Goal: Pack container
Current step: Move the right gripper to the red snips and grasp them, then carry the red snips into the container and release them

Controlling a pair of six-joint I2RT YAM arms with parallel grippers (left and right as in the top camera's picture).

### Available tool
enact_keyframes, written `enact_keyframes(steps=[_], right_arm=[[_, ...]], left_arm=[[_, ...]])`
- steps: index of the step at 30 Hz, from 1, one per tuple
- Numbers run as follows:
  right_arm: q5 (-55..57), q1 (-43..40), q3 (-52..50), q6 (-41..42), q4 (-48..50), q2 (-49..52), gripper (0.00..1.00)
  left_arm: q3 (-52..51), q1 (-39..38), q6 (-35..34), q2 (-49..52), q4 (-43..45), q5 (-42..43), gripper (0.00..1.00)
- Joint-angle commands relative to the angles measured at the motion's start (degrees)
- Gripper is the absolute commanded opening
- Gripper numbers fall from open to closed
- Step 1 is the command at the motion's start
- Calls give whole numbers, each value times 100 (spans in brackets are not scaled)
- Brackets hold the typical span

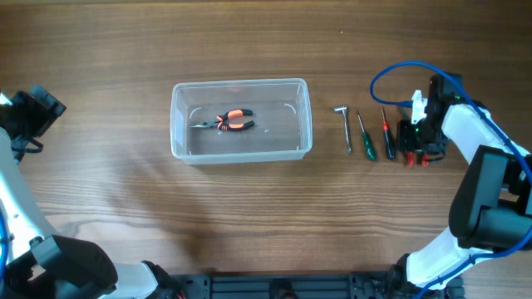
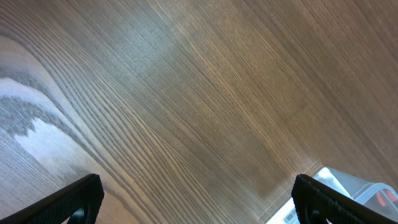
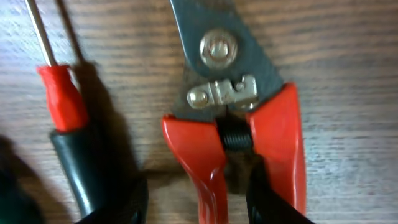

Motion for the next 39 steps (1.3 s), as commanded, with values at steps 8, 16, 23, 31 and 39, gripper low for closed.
enact_keyframes(steps=[8,16,23,31,39], right_arm=[[81,0,-262,103,273,39,23],[59,0,-254,229,286,39,5],[15,0,59,243,72,20,4],[-894,39,2387,57,-1578,-442,4],[-1515,1296,4332,-514,-2741,-1049,4]], left_arm=[[37,26,-94,11,-2,92,100],[37,26,-94,11,-2,90,100],[37,26,-94,13,-2,90,100],[37,26,-94,11,-2,92,100],[37,26,-94,11,-2,90,100]])
